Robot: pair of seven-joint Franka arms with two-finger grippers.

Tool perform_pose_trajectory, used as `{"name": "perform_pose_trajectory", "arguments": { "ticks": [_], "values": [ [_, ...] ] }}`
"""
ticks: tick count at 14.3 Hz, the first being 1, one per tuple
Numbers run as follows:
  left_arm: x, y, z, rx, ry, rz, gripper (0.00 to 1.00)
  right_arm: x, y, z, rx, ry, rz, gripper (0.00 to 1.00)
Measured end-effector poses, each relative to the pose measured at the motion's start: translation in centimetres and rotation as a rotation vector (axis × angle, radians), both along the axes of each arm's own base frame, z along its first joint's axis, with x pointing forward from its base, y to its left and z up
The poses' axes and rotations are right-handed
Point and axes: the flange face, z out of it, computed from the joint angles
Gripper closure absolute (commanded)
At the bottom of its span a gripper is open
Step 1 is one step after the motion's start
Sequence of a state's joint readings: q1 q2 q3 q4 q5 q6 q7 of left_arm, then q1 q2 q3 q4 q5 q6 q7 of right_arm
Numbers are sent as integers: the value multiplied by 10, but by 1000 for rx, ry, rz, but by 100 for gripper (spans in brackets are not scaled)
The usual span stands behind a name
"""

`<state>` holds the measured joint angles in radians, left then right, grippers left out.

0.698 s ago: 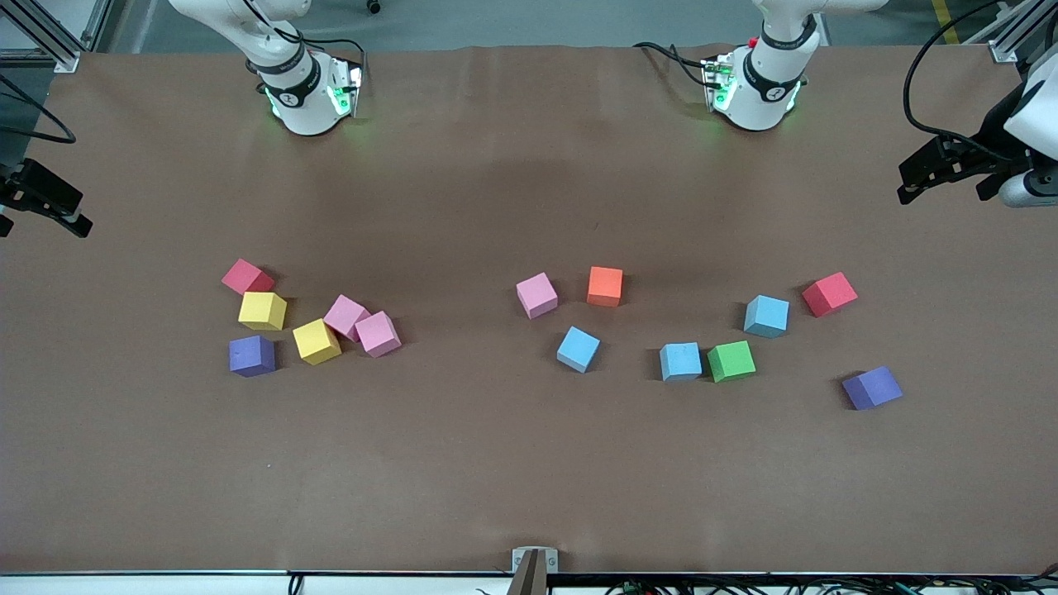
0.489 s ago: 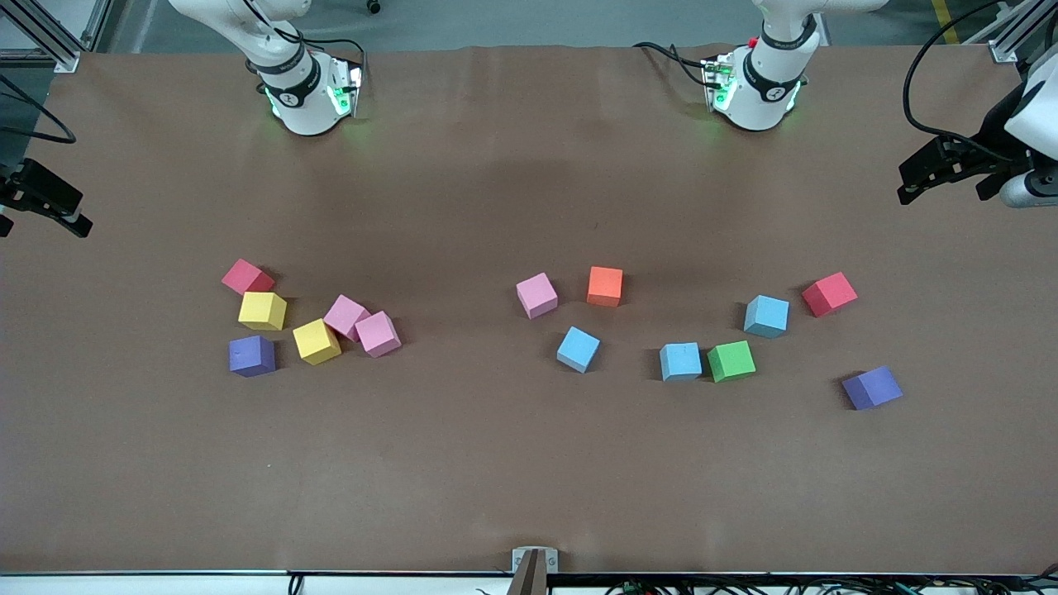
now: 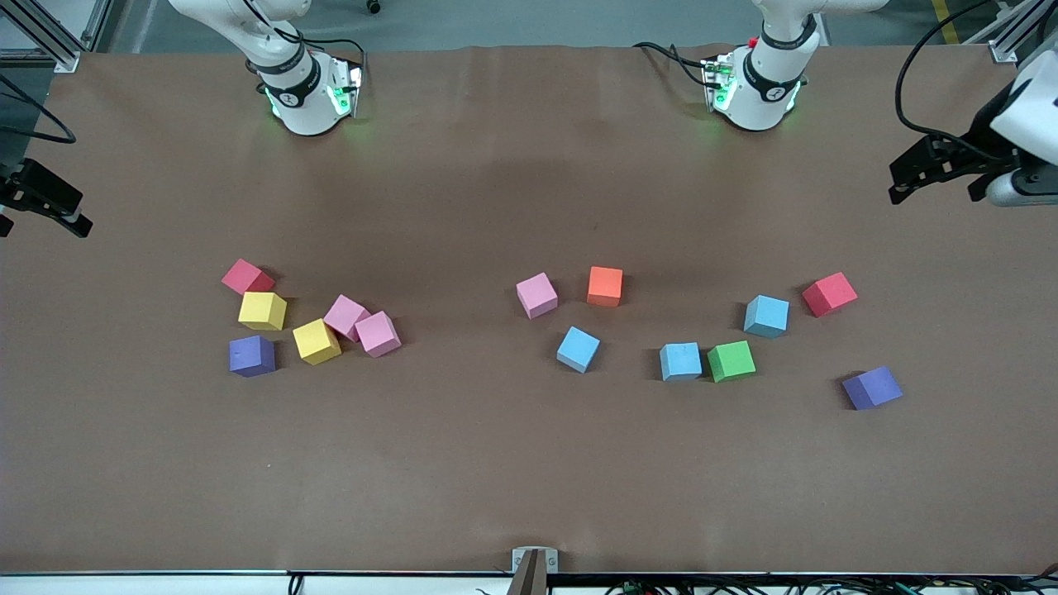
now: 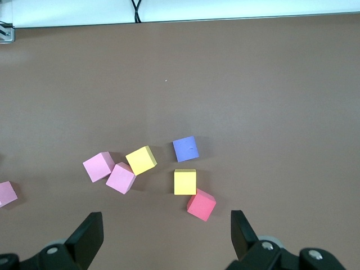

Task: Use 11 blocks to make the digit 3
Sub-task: 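Reach the right gripper to a pink block while the left gripper reaches another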

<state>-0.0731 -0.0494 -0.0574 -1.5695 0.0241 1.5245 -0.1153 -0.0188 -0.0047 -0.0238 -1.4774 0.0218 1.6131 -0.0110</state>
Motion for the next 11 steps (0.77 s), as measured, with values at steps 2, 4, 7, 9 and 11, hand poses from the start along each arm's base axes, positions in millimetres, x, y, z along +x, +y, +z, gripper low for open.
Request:
{"name": "perform_pose_trajectory", "arguments": {
  "ticks": [2, 4, 7, 9, 11],
  "values": [
    [2, -27, -11, 3, 20, -39, 0, 1, 5, -2, 0, 4, 10, 0],
    [4, -61, -25, 6, 39, -26, 0, 8, 19, -13, 0, 23, 33, 0],
    [14, -117, -55, -9, 31, 31, 0, 19, 42, -33, 0, 58, 74, 0],
    [26, -151, -86, -32, 27, 76, 0, 25, 57, -45, -2, 78, 99, 0],
    [36, -187, -120, -60, 29, 154, 0, 32, 73, -61, -4, 101, 126, 0]
  ]
}}
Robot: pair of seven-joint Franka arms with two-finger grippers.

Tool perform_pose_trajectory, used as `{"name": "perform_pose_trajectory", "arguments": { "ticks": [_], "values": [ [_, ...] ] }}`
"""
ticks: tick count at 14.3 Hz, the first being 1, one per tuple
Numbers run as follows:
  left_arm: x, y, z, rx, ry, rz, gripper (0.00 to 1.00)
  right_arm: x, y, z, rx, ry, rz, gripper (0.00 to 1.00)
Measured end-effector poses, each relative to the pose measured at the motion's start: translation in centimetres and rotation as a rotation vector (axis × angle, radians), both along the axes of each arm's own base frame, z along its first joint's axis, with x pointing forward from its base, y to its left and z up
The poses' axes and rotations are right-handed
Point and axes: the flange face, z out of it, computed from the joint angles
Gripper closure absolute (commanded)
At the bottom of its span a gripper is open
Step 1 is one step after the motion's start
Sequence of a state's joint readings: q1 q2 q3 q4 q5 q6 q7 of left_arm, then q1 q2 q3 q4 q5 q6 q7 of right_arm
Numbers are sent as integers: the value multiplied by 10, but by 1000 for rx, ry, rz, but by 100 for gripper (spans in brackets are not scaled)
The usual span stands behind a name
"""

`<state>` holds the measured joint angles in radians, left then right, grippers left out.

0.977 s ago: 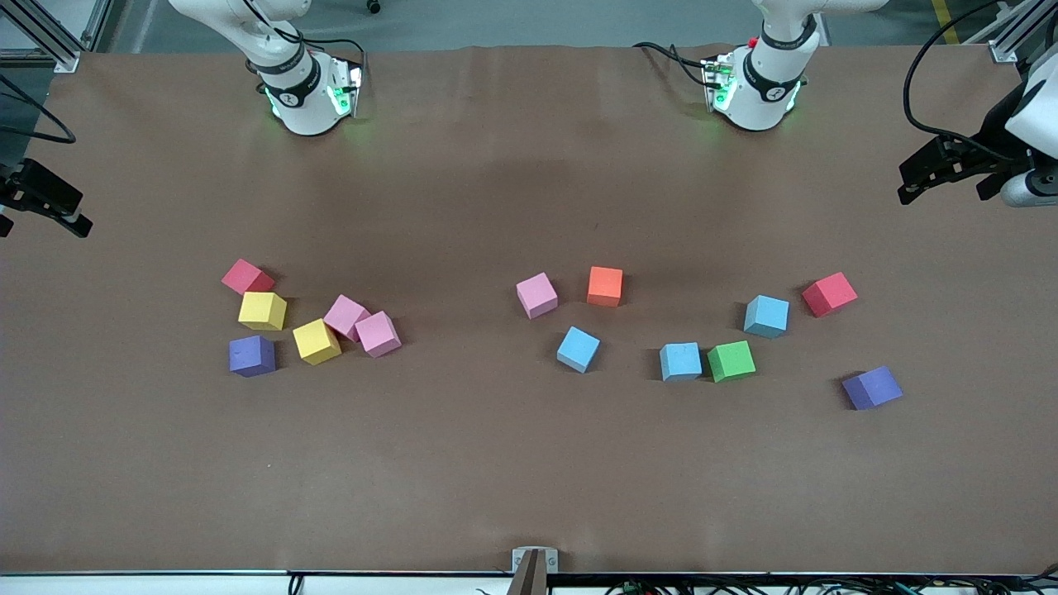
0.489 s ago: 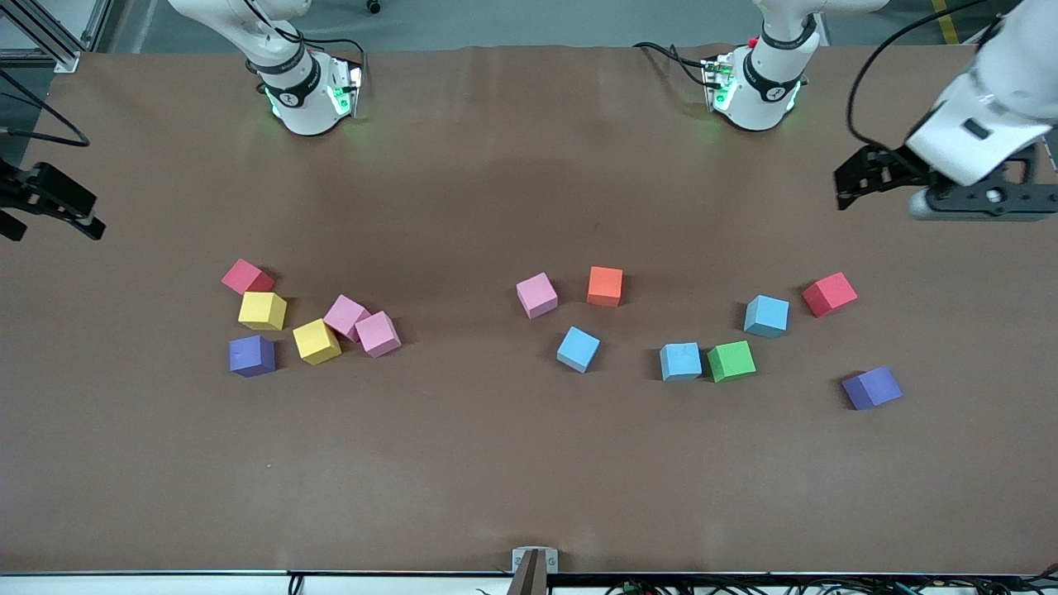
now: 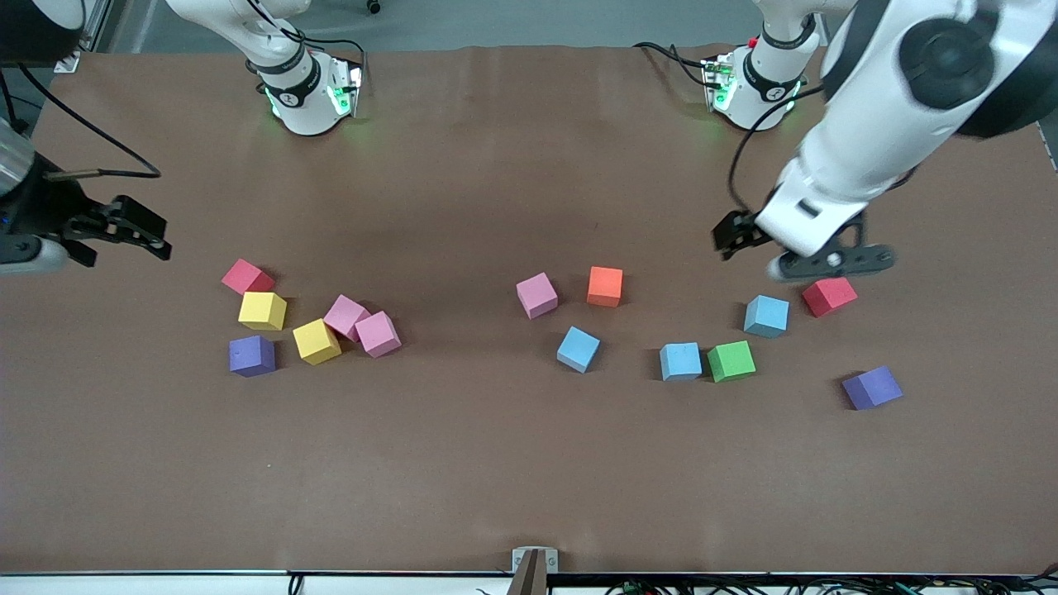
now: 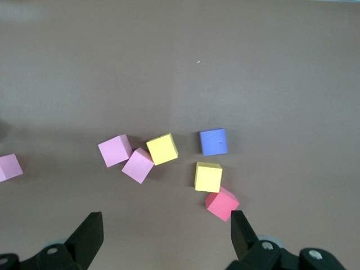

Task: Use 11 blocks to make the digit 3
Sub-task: 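Reach the right gripper to a pink block while the left gripper reaches another, then close the right gripper and the left gripper on the pink blocks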

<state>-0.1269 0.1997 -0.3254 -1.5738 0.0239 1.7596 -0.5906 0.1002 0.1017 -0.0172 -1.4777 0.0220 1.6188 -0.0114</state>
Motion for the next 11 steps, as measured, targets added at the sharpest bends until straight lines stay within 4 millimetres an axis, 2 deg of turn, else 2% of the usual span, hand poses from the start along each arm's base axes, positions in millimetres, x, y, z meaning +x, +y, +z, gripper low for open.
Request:
{"name": "perform_pose_trajectory", "arguments": {
  "ticks": [2, 5, 9, 11],
  "values": [
    [3, -38, -33, -22, 6, 80, 0, 11, 22, -22, -2, 14, 34, 0],
    [-4, -94, -76, -52, 15, 169, 0, 25, 63, -69, -11, 79, 96, 0],
    [-12, -151, -147, -88, 42, 289, 0, 31, 122, -128, -30, 156, 185, 0],
    [-20, -175, -174, -100, 58, 374, 0, 36, 140, -159, -33, 160, 212, 0]
  ]
}}
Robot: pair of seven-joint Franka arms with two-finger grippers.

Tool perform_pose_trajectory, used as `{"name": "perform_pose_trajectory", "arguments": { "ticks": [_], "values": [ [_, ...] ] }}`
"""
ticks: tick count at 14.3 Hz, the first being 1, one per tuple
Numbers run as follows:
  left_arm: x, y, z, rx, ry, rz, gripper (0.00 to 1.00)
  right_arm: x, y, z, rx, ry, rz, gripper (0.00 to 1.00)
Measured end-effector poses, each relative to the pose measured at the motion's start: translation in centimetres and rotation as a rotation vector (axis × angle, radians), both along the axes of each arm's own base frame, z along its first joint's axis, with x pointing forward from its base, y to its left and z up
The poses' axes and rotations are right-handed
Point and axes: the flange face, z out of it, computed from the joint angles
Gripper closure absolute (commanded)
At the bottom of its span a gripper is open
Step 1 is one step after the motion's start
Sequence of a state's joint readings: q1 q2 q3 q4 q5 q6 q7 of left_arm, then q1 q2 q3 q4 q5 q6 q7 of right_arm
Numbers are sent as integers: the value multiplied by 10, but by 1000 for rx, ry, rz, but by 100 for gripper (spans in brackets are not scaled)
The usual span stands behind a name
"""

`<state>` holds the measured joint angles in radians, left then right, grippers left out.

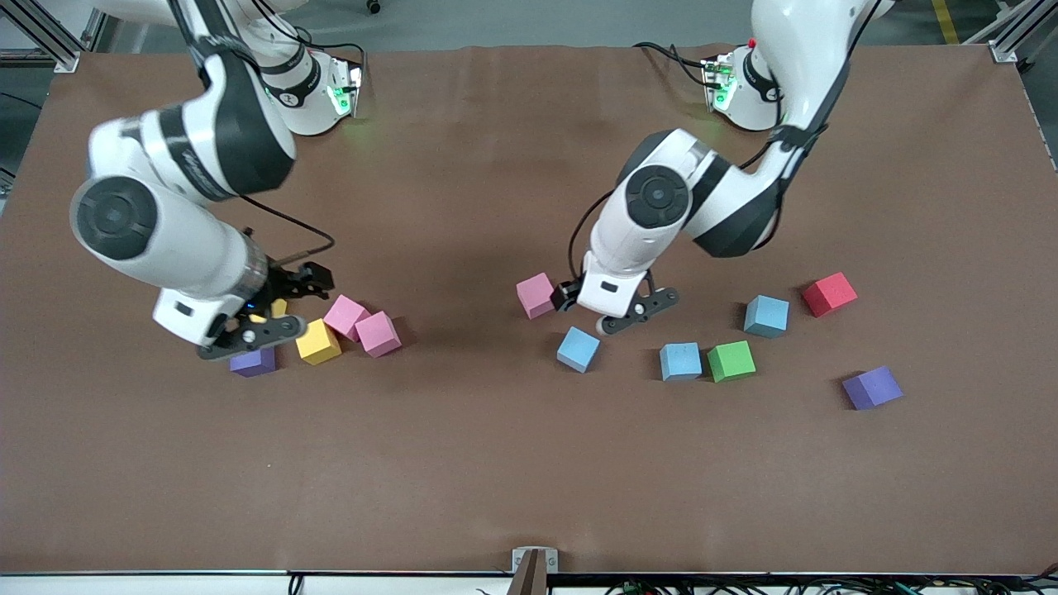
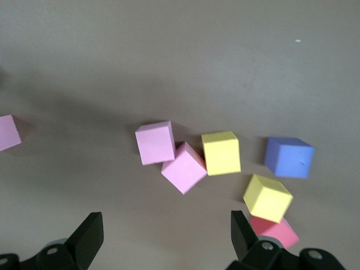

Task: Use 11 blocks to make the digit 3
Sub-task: 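Close the right gripper and the left gripper on the pink blocks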

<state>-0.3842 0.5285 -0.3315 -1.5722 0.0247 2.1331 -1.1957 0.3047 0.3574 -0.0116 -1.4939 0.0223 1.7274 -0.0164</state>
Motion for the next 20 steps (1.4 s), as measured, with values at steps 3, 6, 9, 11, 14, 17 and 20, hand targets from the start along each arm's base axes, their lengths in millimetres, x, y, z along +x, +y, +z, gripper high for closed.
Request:
{"name": "perform_pose_trajectory", "arguments": {
  "ticks": [3, 6, 9, 11, 14, 17, 20],
  "values": [
    [-21, -30, -22, 7, 38, 111, 0, 5, 6, -50, 15, -17, 99, 0],
    [-42, -49, -46, 4, 49, 158, 0, 3, -1, -93, 24, -17, 200, 0],
    [-57, -52, -73, 4, 56, 179, 0, 0, -2, -124, 22, 0, 218, 0],
    [-63, -57, -85, 19, 32, 162, 0, -4, -2, -149, 26, -24, 223, 0],
    [-67, -61, -98, 67, -30, 113, 0, -21, 7, -182, 48, -28, 223, 0],
    [-64, -65, -105, 36, -58, 108, 0, -34, 24, -194, 72, -28, 230, 0],
    [-64, -69, -117, -1, -73, 109, 0, -44, 29, -208, 72, -26, 237, 0]
  ]
}}
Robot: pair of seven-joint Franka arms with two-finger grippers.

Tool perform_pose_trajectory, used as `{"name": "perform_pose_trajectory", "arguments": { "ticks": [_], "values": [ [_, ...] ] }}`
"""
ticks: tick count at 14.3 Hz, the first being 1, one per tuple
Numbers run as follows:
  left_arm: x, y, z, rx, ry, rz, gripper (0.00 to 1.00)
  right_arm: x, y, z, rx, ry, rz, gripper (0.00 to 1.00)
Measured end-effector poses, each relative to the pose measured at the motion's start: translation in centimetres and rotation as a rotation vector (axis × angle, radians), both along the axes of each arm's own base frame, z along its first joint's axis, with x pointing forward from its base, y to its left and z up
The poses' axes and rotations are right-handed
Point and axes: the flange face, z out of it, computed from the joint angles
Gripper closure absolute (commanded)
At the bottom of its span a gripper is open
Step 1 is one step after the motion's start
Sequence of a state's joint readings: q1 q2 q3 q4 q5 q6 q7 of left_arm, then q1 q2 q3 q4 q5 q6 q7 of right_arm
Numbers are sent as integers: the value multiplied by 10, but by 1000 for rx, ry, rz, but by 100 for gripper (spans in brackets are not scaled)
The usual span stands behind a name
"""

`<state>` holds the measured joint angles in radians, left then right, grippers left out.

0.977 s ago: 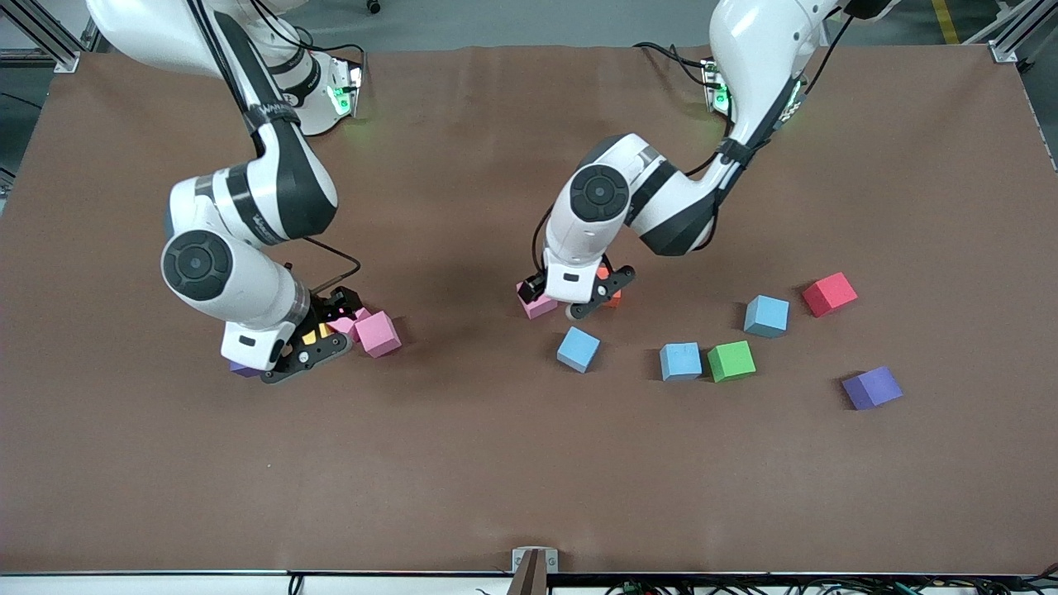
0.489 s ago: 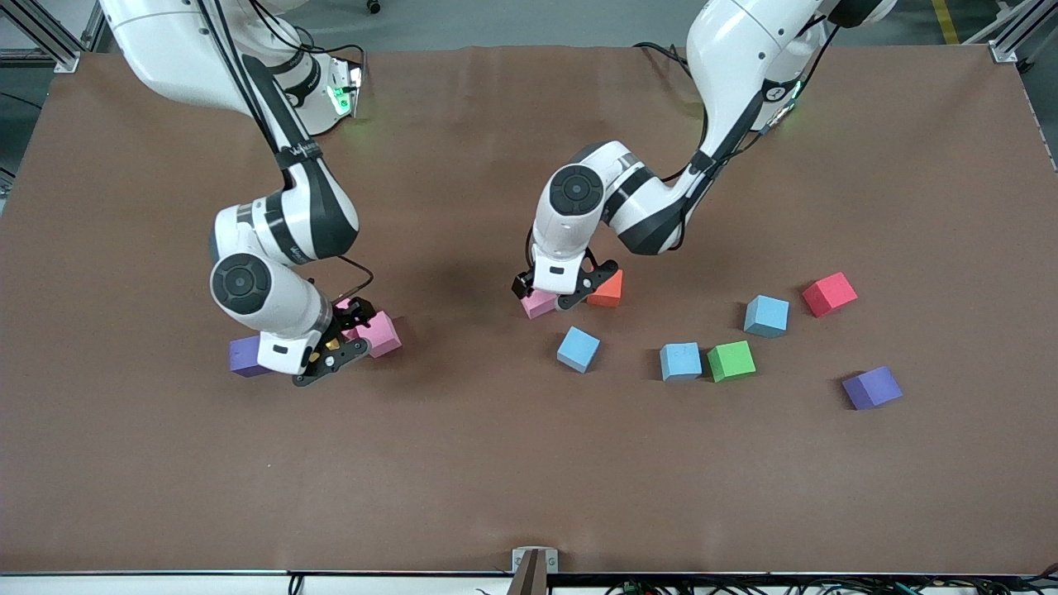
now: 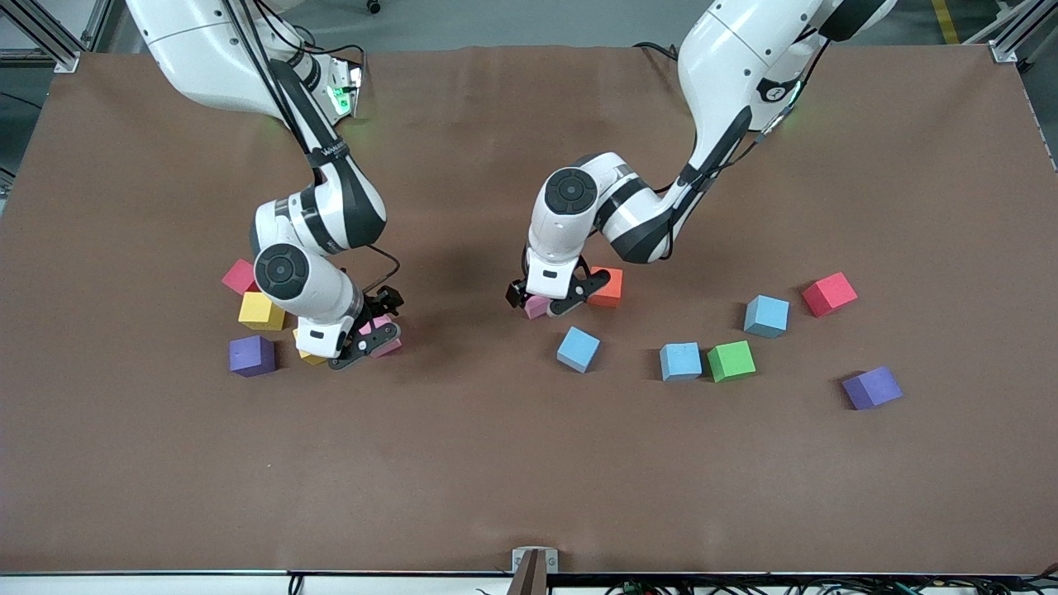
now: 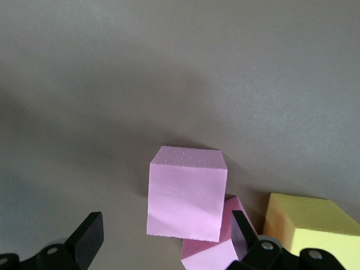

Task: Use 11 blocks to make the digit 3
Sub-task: 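Close the right gripper and the left gripper on the pink blocks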

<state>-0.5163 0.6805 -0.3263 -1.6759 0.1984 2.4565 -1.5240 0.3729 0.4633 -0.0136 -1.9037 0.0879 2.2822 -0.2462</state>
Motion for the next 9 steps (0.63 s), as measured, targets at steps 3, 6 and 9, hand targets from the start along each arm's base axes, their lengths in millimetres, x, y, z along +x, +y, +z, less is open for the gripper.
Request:
{"name": "perform_pose_trajectory", "arguments": {
  "ticks": [3, 6, 9],
  "values": [
    [-5, -4, -9, 4, 0, -15, 0, -1, -2, -7, -4, 7, -2, 0],
    [-6, -4, -15, 15, -5, -29, 0, 0, -3, -14, -3, -4, -4, 0],
    [-10, -5, -26, 26, 6, -38, 1, -1, -4, -21, -4, -6, -7, 0]
  ]
}}
